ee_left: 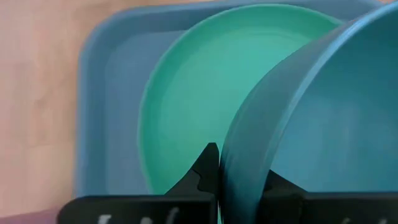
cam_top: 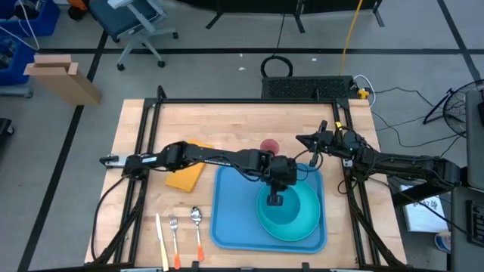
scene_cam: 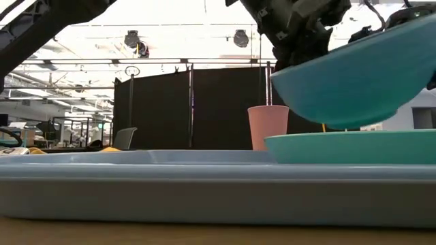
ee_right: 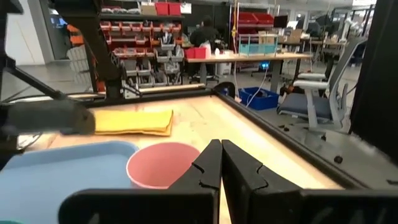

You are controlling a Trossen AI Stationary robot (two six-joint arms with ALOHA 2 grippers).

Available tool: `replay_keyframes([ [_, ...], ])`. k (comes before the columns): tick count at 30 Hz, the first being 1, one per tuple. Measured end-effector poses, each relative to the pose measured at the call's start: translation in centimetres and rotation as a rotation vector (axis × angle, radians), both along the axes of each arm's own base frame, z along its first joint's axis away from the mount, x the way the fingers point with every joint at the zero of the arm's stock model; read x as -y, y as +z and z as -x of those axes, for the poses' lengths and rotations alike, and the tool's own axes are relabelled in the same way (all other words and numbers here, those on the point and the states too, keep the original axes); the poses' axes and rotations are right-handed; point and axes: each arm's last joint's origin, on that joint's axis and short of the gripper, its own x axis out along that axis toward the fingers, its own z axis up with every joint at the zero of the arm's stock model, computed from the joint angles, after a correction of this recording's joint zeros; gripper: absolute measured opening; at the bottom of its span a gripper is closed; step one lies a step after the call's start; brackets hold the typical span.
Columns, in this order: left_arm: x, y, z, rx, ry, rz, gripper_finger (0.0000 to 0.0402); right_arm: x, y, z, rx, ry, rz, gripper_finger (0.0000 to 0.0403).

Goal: Set up tray
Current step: Put the blue bowl on the light blue plate

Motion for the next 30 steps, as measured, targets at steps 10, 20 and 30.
replay_keyframes([
  [10,-1.2,7.9,4.0,0.067,0.227,-0.401,0.0013,0.1,1.4,0.2,0.159,-0.053,-0.013,0.0],
  [20,-7.7,13.5,5.6,0.218,0.606,-0.76,0.0013,1.1,7.1,-0.9,0.114,-0.232,0.014,0.0002],
  [30,-15.1,13.4,5.7,0.211,0.727,-0.781,0.0013,1.8,11.0,-1.4,-0.08,-0.427,0.174,0.0147],
])
